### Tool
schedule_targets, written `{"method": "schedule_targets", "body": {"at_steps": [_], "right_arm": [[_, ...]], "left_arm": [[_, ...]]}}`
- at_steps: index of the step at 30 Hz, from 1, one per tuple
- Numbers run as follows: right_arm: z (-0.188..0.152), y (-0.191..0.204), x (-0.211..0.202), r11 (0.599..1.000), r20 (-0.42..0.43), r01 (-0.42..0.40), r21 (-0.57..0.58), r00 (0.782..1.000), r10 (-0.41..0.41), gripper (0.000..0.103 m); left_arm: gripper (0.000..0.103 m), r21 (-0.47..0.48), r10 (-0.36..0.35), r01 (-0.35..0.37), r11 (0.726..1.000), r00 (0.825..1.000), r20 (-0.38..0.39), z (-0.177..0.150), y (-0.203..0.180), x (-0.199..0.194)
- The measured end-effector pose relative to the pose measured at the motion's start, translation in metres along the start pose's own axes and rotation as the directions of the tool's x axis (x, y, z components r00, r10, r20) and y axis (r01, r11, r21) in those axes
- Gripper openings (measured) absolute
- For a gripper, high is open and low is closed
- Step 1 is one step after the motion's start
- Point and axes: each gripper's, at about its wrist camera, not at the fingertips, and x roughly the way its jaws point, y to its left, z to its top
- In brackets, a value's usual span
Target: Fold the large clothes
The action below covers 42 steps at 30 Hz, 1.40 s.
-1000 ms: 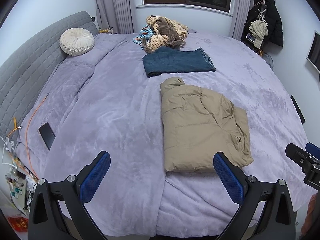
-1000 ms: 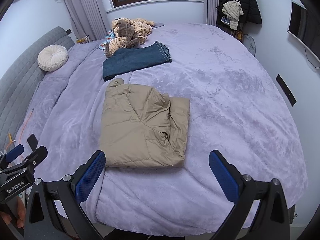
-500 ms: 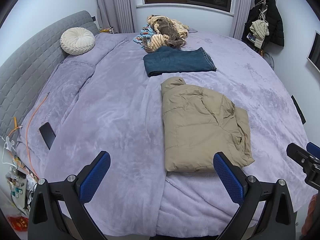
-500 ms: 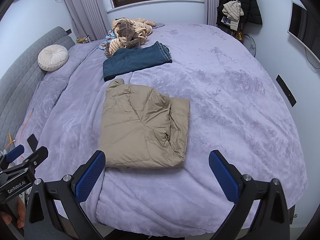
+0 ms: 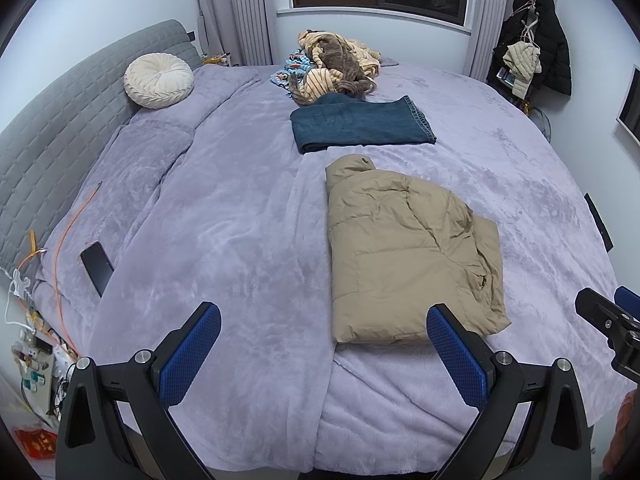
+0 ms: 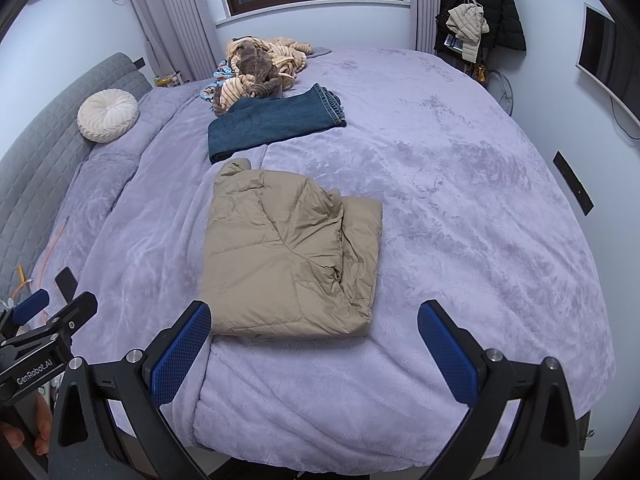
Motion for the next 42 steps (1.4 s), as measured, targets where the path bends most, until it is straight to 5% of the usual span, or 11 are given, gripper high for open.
{"method": "schedule_targets", "body": {"at_steps": [42], "right_arm": [[-0.001,0.0051,-0.0008,1.0,-0.005,0.004,0.005,1.0,-0.004,0.103]], "left_arm": [[0.103,0.002,-0.003,0.003,1.0,1.0,0.01,0.004,-0.0019,-0.0035]]}}
